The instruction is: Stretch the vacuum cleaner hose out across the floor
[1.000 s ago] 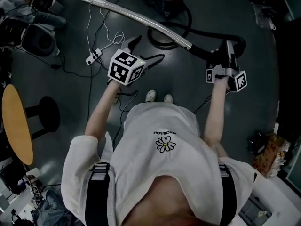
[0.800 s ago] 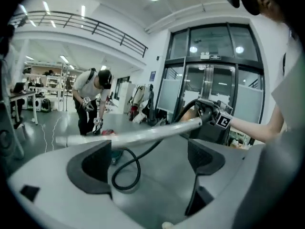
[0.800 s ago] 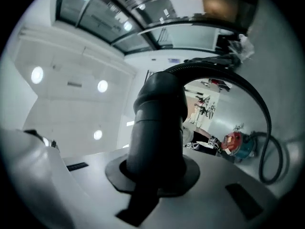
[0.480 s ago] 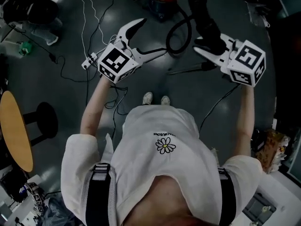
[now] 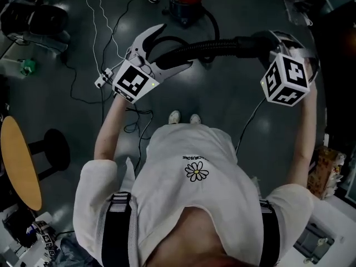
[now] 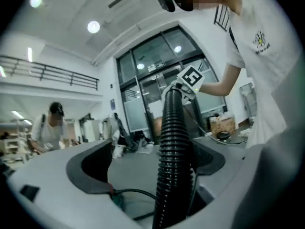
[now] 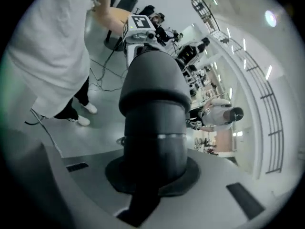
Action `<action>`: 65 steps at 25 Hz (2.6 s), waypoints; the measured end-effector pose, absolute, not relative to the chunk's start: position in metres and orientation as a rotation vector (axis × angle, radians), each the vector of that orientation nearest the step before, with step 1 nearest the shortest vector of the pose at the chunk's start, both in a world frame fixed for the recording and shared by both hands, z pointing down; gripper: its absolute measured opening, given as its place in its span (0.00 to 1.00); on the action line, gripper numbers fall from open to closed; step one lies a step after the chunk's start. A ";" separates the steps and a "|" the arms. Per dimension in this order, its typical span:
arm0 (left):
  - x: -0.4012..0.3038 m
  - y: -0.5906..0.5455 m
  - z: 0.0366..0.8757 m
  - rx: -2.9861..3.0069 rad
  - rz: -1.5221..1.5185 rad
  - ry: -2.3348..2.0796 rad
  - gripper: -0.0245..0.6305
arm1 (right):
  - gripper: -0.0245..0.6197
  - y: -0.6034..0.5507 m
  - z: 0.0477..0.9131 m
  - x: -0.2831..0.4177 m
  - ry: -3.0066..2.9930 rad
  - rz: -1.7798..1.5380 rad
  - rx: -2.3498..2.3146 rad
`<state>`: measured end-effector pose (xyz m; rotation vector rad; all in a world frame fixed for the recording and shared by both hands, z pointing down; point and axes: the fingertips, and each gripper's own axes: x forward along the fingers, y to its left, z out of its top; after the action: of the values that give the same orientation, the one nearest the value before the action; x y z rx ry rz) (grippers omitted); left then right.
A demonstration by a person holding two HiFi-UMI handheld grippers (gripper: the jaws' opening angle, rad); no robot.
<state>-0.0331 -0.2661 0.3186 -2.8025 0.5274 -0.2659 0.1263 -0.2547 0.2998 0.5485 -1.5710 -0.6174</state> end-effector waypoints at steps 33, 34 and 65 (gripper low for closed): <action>0.064 0.119 0.256 -3.445 0.354 -1.353 0.21 | 0.48 -0.151 0.385 0.042 -2.989 0.117 0.824; 0.056 0.133 0.258 -3.451 0.367 -1.340 0.21 | 0.49 -0.137 0.398 0.043 -2.988 0.224 0.865; 0.073 0.455 0.283 -3.450 -0.114 -0.410 0.21 | 0.29 0.233 0.611 0.017 -2.487 0.578 0.682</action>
<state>0.0730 0.4545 0.2831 -3.4498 -0.4098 -0.1141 0.0175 0.2334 0.6111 0.6823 -2.4865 0.5781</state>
